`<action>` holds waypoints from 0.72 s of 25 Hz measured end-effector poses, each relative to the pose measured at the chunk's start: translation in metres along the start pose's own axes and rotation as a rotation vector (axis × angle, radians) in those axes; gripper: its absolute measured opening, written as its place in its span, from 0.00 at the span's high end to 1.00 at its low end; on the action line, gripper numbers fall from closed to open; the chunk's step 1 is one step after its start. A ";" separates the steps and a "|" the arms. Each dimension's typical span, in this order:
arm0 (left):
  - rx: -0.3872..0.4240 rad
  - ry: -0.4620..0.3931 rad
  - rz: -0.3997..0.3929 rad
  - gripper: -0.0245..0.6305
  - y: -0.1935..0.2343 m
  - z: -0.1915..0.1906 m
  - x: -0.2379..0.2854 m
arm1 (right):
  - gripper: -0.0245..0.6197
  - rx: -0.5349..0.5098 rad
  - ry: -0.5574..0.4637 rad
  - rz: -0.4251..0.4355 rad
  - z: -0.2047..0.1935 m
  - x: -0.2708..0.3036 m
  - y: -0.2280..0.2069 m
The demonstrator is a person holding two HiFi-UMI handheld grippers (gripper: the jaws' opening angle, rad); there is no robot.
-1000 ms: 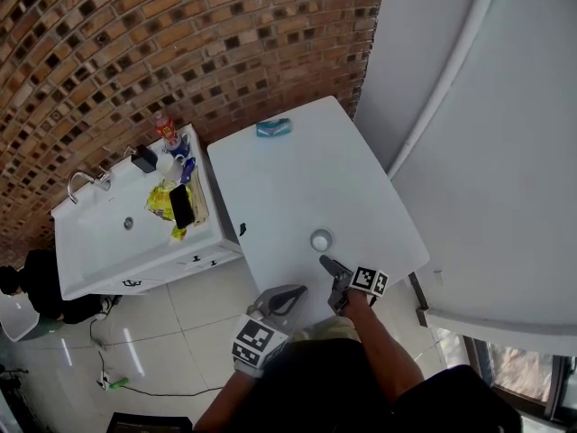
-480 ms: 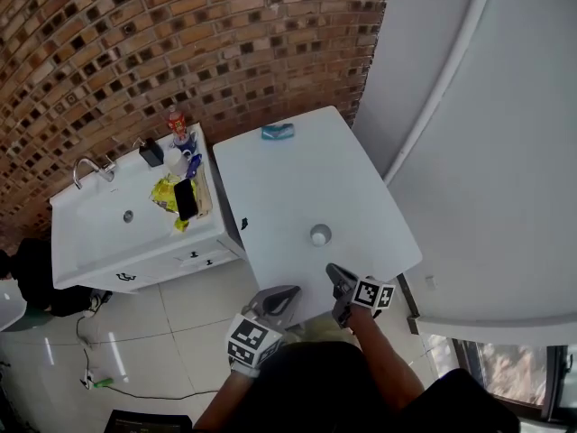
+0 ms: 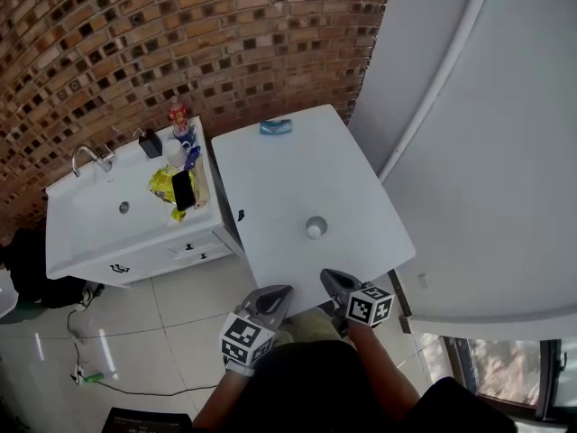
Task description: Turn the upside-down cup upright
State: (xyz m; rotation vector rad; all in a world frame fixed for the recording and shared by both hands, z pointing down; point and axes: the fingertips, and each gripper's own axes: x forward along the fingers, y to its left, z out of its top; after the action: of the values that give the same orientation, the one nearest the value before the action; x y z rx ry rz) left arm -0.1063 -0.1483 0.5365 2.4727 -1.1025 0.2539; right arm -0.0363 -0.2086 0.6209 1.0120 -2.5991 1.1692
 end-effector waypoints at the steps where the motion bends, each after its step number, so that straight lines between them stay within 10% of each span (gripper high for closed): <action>1: -0.001 -0.002 0.003 0.94 -0.001 0.000 -0.001 | 0.98 -0.020 0.008 0.002 -0.001 -0.002 0.004; 18: 0.002 -0.031 0.082 0.94 -0.066 -0.011 -0.022 | 0.98 -0.145 0.063 0.105 -0.014 -0.070 0.044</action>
State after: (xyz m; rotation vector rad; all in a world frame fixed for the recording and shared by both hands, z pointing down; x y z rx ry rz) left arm -0.0718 -0.0890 0.5194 2.4441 -1.2191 0.2418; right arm -0.0116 -0.1407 0.5784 0.8074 -2.6705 0.9982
